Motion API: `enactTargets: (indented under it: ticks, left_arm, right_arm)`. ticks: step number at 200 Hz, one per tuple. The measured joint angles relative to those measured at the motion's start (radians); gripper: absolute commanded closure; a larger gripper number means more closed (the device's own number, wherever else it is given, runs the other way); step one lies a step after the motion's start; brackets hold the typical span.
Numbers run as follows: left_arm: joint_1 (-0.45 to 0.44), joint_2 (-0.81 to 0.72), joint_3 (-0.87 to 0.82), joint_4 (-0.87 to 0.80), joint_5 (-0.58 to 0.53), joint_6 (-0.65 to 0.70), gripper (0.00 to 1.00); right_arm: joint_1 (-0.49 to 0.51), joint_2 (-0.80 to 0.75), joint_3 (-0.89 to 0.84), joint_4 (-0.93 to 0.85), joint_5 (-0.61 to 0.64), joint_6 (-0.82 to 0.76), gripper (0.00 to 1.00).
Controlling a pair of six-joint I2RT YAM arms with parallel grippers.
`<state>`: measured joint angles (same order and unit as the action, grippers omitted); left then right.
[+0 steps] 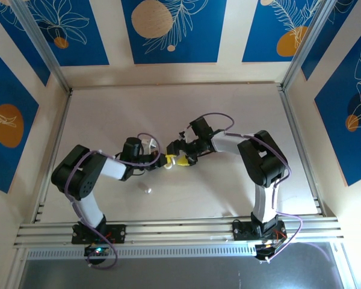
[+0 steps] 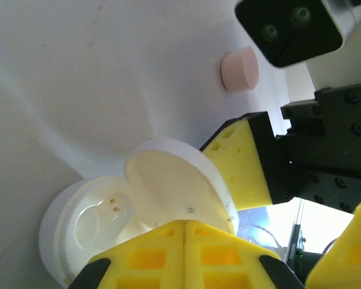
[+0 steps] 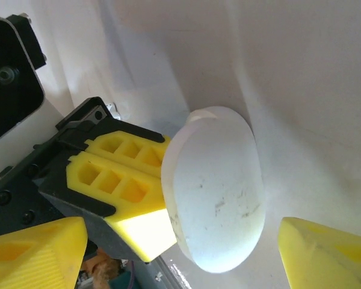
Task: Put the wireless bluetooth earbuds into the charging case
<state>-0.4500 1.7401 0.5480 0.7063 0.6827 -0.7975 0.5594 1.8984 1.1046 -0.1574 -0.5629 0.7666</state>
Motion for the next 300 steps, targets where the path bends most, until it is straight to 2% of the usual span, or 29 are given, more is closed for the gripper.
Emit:
enactTargets:
  ticks: [37, 56, 107, 138, 149, 167, 210, 236, 262, 300]
  left_arm:
    - [0.000, -0.129, -0.024, -0.043, -0.025, 0.042, 0.82]
    - [0.000, -0.219, -0.039, -0.071, -0.048, 0.068, 0.72]
    - [-0.001, -0.510, -0.111, -0.158, -0.142, 0.139, 0.39]
    - [-0.005, -0.738, -0.163, -0.227, -0.219, 0.205, 0.22]
    - [-0.006, -0.813, -0.177, -0.250, -0.248, 0.226, 0.11]
    - [-0.008, -0.937, -0.202, -0.279, -0.293, 0.253, 0.01]
    - [-0.009, -1.174, -0.262, -0.349, -0.392, 0.297, 0.00]
    - [-0.009, -1.242, -0.283, -0.374, -0.436, 0.308, 0.00]
    - [-0.009, -1.224, -0.293, -0.374, -0.457, 0.310, 0.00]
    - [-0.009, -1.072, -0.293, -0.350, -0.459, 0.309, 0.00]
  right_arm:
    - [0.024, -0.124, -0.036, -0.053, 0.083, -0.018, 0.14]
    - [0.048, -0.211, -0.068, -0.072, 0.134, -0.026, 0.14]
    - [0.113, -0.438, -0.169, -0.132, 0.268, -0.032, 0.14]
    - [0.147, -0.572, -0.224, -0.173, 0.329, -0.034, 0.12]
    - [0.162, -0.615, -0.245, -0.183, 0.352, -0.036, 0.12]
    - [0.190, -0.677, -0.282, -0.192, 0.386, -0.037, 0.11]
    - [0.254, -0.780, -0.382, -0.194, 0.459, -0.037, 0.08]
    - [0.296, -0.801, -0.414, -0.187, 0.505, -0.039, 0.01]
    - [0.323, -0.800, -0.437, -0.148, 0.542, -0.040, 0.01]
    - [0.335, -0.730, -0.445, -0.095, 0.592, -0.042, 0.01]
